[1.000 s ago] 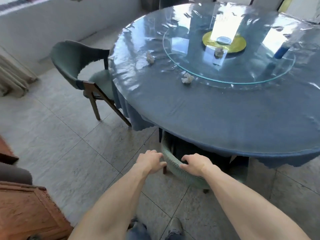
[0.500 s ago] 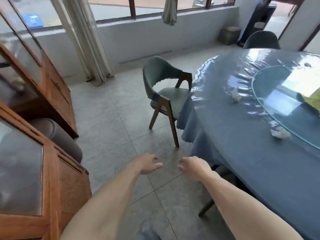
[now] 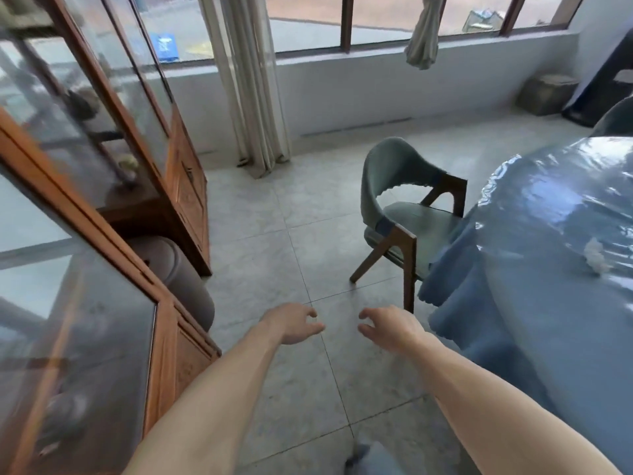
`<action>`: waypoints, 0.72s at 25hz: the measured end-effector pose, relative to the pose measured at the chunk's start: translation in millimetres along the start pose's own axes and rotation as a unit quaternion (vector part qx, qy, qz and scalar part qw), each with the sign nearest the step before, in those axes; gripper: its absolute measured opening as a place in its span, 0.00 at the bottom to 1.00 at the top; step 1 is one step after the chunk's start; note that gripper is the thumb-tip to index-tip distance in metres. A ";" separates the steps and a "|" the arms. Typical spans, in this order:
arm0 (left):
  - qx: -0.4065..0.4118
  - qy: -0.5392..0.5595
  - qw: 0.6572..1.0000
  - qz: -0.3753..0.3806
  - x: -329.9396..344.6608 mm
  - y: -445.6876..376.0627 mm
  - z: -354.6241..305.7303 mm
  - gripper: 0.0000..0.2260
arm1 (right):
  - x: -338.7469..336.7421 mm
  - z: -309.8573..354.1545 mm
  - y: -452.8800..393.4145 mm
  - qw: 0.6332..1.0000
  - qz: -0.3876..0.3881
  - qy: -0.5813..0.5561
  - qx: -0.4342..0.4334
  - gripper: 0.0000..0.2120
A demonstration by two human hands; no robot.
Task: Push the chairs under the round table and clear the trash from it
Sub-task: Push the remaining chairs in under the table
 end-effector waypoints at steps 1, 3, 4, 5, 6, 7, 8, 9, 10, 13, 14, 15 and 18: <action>0.000 0.000 1.000 0.002 -7.2 -8.6 4.9 0.28 | -6.3 1.4 -15.0 1.000 -0.004 0.003 -0.005 0.20; -0.002 0.003 1.000 -0.004 -22.7 -29.0 14.1 0.28 | -19.2 3.5 -46.9 1.000 -0.010 0.004 -0.013 0.20; -0.002 0.005 1.000 -0.008 -33.8 -42.4 18.9 0.28 | -27.9 3.7 -66.5 1.000 -0.013 0.005 -0.017 0.20; -0.003 0.004 1.000 -0.010 -45.2 -54.8 22.5 0.28 | -36.3 2.8 -85.4 1.000 -0.014 0.007 -0.023 0.20; -0.006 0.004 1.000 -0.011 -58.2 -68.8 26.1 0.28 | -47.1 1.9 -104.3 0.999 -0.012 0.009 -0.031 0.20; -0.009 0.003 1.000 -0.010 -72.0 -83.5 30.2 0.28 | -58.6 1.1 -124.3 0.999 -0.010 0.012 -0.040 0.20; -0.014 0.001 1.000 -0.010 -84.7 -97.2 34.1 0.28 | -69.1 -0.2 -143.2 0.999 -0.007 0.017 -0.046 0.20; -0.019 -0.001 1.000 -0.009 -100.9 -112.8 37.9 0.27 | -82.1 -2.5 -164.8 0.998 -0.006 0.020 -0.053 0.19; -0.025 -0.004 1.000 -0.009 -117.3 -126.4 41.0 0.27 | -95.4 -4.0 -183.9 0.998 -0.003 0.020 -0.057 0.19; -0.042 0.000 0.999 0.000 -162.6 -162.0 46.1 0.27 | -131.5 -8.9 -232.3 0.998 0.006 0.025 -0.057 0.20; -0.044 0.003 0.999 -0.001 -179.4 -174.9 47.8 0.27 | -145.9 -10.8 -248.5 0.998 0.004 0.031 -0.053 0.20; -0.046 0.004 0.999 -0.006 -195.1 -186.2 49.7 0.27 | -159.1 -11.9 -262.7 0.998 0.001 0.035 -0.049 0.20; -0.047 0.005 0.999 -0.022 -237.5 -217.8 59.4 0.26 | -194.1 -11.2 -302.6 0.998 -0.008 0.038 -0.054 0.20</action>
Point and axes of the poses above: each hand's wrist, its own y-axis away from the middle knuckle, its own x-axis out of the palm, z = x × y, the point moved 3 cm from there along -y, towards the middle knuckle, and after that the axes turned 4 degrees about z, right-handed, at the moved point
